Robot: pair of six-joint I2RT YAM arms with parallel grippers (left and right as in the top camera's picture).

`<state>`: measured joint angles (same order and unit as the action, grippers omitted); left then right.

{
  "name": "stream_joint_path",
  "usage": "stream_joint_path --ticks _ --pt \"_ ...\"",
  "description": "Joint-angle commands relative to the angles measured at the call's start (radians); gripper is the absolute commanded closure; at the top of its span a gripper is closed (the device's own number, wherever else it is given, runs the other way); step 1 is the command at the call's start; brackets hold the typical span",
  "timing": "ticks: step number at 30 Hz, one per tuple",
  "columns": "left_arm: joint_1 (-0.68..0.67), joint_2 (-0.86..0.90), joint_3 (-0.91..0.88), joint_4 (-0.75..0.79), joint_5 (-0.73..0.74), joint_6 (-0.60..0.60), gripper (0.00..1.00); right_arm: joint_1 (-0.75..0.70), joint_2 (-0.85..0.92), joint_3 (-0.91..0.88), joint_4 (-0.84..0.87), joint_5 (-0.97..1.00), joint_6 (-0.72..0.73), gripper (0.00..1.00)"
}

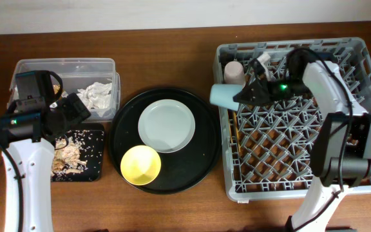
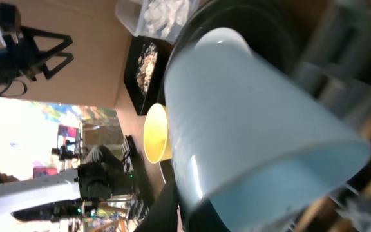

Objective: Sort waste into correct bins and load items into the dishwasher rack
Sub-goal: 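Carry the blue cup with the right gripper and set it upside down in the rack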

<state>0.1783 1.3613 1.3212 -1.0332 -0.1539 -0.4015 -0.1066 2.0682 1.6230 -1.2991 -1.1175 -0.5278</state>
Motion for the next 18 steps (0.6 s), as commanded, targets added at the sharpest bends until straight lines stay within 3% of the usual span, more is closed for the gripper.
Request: stream_joint_path --ticks 1,6,9,18 --pt "0.006 -0.008 0.013 -0.001 0.0 0.002 0.01 -0.039 0.02 -0.066 0.006 0.168 -0.031 0.87" --pt "0.006 -0.008 0.013 -0.001 0.0 0.002 0.01 -0.046 0.019 -0.074 -0.024 0.187 -0.045 0.84" --pt "0.006 -0.008 0.013 -0.001 -0.001 0.002 0.01 -0.052 0.003 -0.072 -0.06 0.187 -0.044 0.72" --pt "0.006 -0.008 0.013 -0.001 -0.001 0.002 0.01 -0.156 -0.249 -0.026 -0.111 0.257 0.009 0.71"
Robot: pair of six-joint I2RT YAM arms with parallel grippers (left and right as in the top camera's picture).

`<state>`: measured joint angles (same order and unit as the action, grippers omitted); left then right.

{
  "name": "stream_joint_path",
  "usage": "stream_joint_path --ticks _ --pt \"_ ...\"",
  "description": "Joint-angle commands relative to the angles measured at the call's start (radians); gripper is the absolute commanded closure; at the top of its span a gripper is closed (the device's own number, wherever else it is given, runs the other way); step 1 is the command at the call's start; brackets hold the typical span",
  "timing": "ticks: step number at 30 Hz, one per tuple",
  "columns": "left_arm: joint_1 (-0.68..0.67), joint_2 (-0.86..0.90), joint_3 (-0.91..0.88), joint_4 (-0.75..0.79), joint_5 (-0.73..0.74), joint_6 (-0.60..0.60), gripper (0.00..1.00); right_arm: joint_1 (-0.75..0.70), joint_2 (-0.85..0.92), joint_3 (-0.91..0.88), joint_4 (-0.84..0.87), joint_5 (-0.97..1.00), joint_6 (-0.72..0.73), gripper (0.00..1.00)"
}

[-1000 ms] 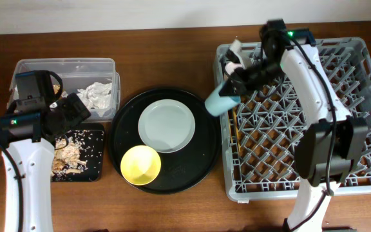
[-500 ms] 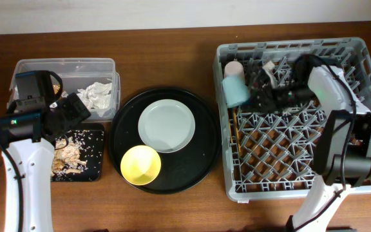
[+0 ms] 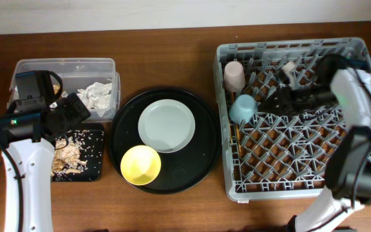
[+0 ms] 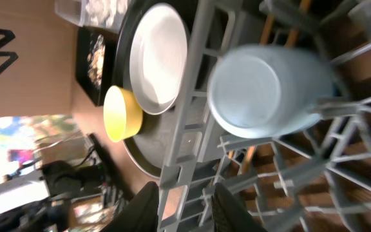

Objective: Sort waste into correct bins and load items into the dishwasher rack
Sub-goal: 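Carry the blue cup with the right gripper and set it upside down in the rack, then move the right gripper to the yellow bowl and grasp its rim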

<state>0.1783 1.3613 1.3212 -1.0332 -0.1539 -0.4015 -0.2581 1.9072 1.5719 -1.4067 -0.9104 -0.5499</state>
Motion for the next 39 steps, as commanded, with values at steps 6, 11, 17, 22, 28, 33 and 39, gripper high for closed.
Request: stream_joint_path --ticks 6,11,17,22,28,33,39 --pt "0.006 -0.008 0.013 -0.001 -0.001 0.002 0.01 0.07 -0.295 0.025 0.04 0.207 0.189 0.73" --pt "0.006 -0.008 0.013 -0.001 0.0 0.002 0.01 0.33 -0.393 0.024 0.092 0.295 0.288 0.75" --pt "0.006 -0.008 0.013 -0.001 0.0 0.002 0.01 0.721 -0.368 0.023 0.212 0.378 0.373 0.77" --pt "0.006 -0.008 0.013 -0.001 0.0 0.002 0.01 1.017 -0.299 0.02 0.297 0.563 0.477 0.76" --pt "0.006 -0.008 0.013 -0.001 -0.001 0.002 0.01 1.179 -0.123 0.008 0.418 0.586 0.56 0.72" --pt "0.006 -0.008 0.013 -0.001 -0.001 0.002 0.01 1.229 0.007 0.008 0.512 0.582 0.567 0.79" --pt "0.006 -0.008 0.013 -0.001 -0.001 0.002 0.01 1.282 0.065 0.008 0.585 0.583 0.566 0.96"
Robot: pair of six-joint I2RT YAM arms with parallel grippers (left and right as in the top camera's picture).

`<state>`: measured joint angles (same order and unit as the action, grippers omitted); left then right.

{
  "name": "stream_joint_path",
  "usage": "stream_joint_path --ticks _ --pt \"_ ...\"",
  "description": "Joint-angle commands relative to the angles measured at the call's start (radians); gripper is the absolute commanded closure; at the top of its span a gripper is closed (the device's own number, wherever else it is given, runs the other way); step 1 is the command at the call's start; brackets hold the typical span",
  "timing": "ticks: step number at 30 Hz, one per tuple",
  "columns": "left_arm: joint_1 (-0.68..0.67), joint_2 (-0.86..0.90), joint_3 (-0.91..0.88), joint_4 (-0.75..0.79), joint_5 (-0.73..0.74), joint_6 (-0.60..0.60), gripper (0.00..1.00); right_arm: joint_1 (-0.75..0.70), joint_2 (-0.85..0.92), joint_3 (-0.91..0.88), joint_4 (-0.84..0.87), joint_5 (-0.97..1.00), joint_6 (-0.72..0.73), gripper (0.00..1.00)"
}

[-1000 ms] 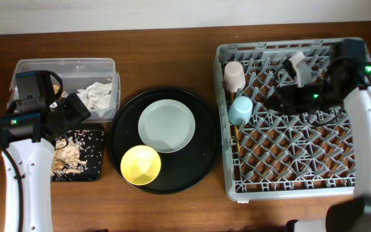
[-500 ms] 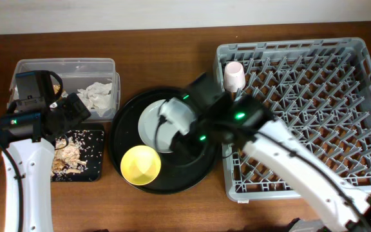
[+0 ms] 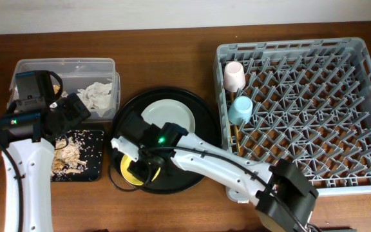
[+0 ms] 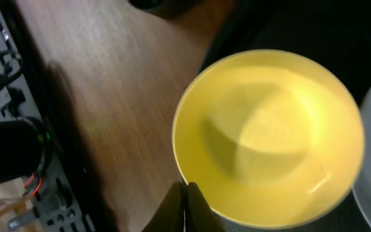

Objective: Sort waste into correct bins and load items into the dishwasher rack
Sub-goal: 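Move the right gripper to the yellow bowl and grasp its rim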

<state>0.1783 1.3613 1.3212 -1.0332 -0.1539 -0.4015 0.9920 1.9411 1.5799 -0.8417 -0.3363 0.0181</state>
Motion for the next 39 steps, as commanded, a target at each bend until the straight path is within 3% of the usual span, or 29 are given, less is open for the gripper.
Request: stream_joint_path --ticks 1,9,21,26,30,35,39 --pt "0.006 -0.008 0.013 -0.001 0.0 0.002 0.01 0.039 0.043 0.0 0.027 0.008 -0.002 0.96" --pt "0.006 -0.008 0.013 -0.001 -0.001 0.002 0.01 0.083 0.08 -0.042 0.114 0.037 -0.002 0.8" --pt "0.006 -0.008 0.013 -0.001 0.0 0.002 0.01 0.083 0.08 -0.174 0.283 0.091 -0.003 0.74" --pt "0.006 -0.008 0.013 -0.001 -0.001 0.002 0.01 0.081 0.08 -0.178 0.265 0.113 -0.002 0.79" --pt "0.006 -0.008 0.013 -0.001 0.0 0.002 0.01 0.081 0.08 -0.178 0.238 0.113 -0.002 0.95" --pt "0.006 -0.008 0.013 -0.001 -0.001 0.002 0.01 0.081 0.064 -0.165 0.202 0.107 -0.001 0.96" --pt "0.006 -0.008 0.013 -0.001 -0.001 0.002 0.01 0.078 -0.043 -0.074 0.066 0.089 0.052 0.96"
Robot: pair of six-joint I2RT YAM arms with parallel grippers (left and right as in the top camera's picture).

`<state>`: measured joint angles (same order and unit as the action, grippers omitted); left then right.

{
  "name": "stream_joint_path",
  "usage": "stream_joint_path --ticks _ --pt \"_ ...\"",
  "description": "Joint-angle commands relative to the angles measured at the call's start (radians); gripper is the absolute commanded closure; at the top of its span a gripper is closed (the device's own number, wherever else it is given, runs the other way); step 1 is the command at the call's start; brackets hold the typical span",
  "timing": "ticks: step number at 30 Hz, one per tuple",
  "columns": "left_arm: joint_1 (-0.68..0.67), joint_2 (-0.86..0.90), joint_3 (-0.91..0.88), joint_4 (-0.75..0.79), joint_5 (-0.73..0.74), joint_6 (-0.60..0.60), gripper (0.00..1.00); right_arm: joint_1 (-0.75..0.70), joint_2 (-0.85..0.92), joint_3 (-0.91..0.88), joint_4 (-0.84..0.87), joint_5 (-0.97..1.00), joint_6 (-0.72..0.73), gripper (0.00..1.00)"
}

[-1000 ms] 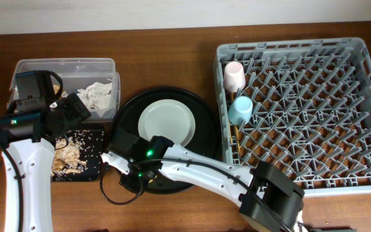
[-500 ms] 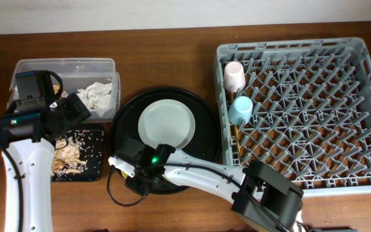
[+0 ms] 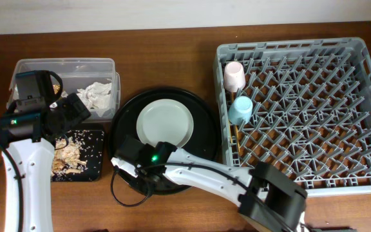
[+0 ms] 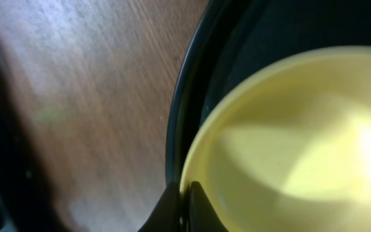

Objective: Sort waste into correct bins and load items into the dishwasher rack
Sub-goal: 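Move the right gripper to the yellow bowl and grasp its rim, then carry the yellow bowl with the right gripper and place it in the rack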

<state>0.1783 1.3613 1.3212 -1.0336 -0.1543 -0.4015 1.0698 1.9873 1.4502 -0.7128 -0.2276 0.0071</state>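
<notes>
The yellow bowl fills the right wrist view, sitting at the front left of the round black tray. My right gripper is shut on the bowl's left rim, one finger inside and one outside. From overhead the right gripper hides the bowl. A pale green plate lies on the tray behind it. In the grey dish rack a pink cup and a light blue cup stand mouth down. My left gripper hovers by the bins, fingers spread and holding nothing.
A clear bin with crumpled white paper stands at the far left. In front of it lies a small black tray with food scraps. Bare wood lies just left of the round tray's rim.
My right gripper has come down closer onto the yellow bowl, and its fingers now pinch the left rim. The bowl no longer shows from overhead. The left arm has not moved.
My right gripper held the light blue cup at the rack's left edge. Then the cup stood mouth down in the rack and the gripper was open beside it. Later the arm was over the yellow bowl on the tray, and now it grips the rim.
</notes>
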Motion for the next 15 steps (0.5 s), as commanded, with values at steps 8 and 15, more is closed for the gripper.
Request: stream_joint_path --ticks 8,15 --pt "0.006 -0.008 0.013 -0.001 0.0 0.002 0.01 -0.166 -0.464 0.076 -0.251 -0.162 0.171 0.96" --pt "0.006 -0.008 0.013 -0.001 0.0 0.002 0.01 -0.707 -0.537 0.026 -0.4 -0.691 0.095 0.96"
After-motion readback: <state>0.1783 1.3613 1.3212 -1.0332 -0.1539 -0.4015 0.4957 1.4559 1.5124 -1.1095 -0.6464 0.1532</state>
